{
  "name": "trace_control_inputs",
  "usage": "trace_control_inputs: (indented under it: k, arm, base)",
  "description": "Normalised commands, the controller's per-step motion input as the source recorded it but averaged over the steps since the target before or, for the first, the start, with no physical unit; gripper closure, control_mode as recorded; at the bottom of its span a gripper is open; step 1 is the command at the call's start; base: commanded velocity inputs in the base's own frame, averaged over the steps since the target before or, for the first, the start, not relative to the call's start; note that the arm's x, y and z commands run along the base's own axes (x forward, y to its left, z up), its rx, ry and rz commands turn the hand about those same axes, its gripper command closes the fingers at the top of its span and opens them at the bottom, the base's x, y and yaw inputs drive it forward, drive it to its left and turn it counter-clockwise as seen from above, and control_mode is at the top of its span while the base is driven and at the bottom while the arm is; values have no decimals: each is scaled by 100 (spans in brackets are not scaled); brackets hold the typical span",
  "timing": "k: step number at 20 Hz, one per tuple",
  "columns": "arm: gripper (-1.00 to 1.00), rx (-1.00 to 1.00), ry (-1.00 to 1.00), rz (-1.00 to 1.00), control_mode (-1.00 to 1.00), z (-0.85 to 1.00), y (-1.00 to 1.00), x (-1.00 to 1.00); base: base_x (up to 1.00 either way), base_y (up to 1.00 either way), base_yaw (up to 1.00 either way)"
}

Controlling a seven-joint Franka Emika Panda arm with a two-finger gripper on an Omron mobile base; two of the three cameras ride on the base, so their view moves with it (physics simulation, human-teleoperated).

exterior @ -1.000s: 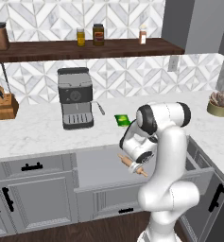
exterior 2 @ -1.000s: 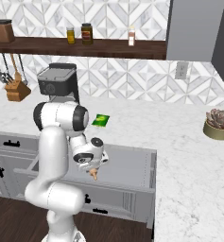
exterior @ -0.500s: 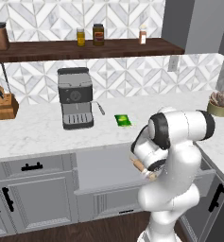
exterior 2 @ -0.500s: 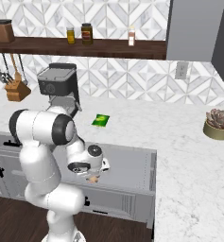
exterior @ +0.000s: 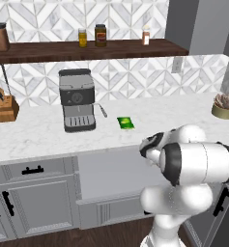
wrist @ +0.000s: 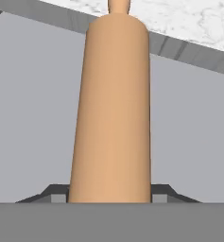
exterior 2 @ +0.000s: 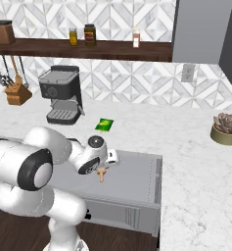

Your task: Pick the rolling pin from the drawer and place it on the counter.

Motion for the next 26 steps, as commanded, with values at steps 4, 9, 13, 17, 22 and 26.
trace_control_inputs:
  k: [4, 9, 13, 17, 22, 26]
  arm:
    - [100, 0, 23, -14, -100, 92, -44, -1]
    - [100, 0, 19, -11, -100, 97, -49, 26]
    - [100, 10, 2, -2, -100, 70, -9, 91]
    - [100, 11, 0, 2, -100, 9, 0, 100]
    - [100, 2, 1, 1, -100, -38, 0, 86]
    - [100, 0, 0, 0, -100, -55, 0, 86]
  base:
    - [0, 0, 0]
    - [0, 0, 0]
    - [0, 0, 0]
    - [0, 0, 0]
    - [0, 0, 0]
    - [0, 0, 0]
